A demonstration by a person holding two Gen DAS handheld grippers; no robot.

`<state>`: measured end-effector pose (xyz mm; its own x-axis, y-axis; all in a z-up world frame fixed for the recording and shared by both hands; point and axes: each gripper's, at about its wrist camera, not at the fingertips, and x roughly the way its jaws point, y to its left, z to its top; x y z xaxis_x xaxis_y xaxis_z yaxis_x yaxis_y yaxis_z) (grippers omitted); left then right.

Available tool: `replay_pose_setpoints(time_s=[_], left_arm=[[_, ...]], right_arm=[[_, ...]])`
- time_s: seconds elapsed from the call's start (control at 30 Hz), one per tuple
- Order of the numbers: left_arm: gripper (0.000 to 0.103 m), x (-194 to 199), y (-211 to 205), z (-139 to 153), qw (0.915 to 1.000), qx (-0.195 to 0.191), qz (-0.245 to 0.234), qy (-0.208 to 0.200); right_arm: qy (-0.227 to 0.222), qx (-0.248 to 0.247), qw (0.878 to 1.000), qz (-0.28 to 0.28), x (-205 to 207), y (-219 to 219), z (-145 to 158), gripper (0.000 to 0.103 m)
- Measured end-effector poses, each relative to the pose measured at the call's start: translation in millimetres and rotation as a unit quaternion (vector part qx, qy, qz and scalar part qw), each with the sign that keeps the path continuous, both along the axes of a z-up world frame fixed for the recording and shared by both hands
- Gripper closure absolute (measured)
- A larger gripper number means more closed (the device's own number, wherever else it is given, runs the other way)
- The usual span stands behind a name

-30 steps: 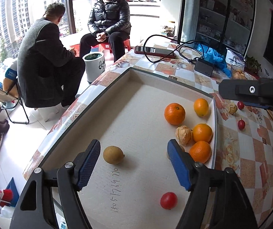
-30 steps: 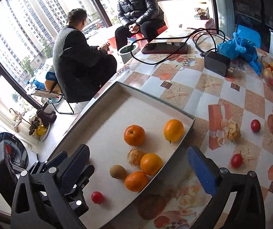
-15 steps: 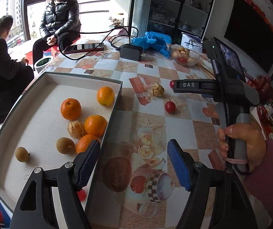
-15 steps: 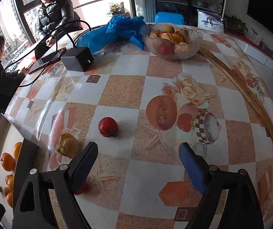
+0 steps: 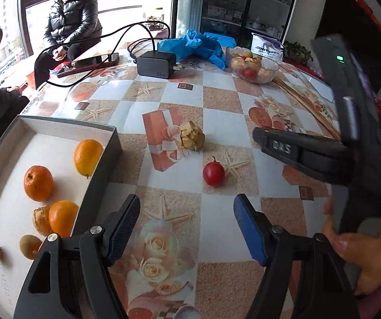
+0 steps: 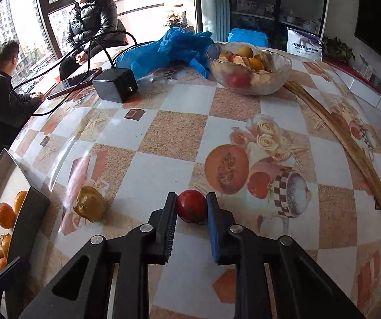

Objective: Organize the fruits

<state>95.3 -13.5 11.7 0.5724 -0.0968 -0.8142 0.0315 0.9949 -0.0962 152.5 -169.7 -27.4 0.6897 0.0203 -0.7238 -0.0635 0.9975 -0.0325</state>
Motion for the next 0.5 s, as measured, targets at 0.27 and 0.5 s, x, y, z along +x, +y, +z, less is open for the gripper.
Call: replay_pose_setpoints(time_s=[0.27, 0.5], left_arm=[[0.046, 41, -29, -19, 0.9988, 0.045, 0.015, -0.009], [0.081, -17, -16, -16, 0.9997, 0.018, 0.007, -0.014]], right_arm=[[-0.005, 0.028, 0.999, -0.026, -75, -62, -7, 0.08], [-0.017, 0.031, 0.999, -0.037, -125, -72, -16, 0.08]])
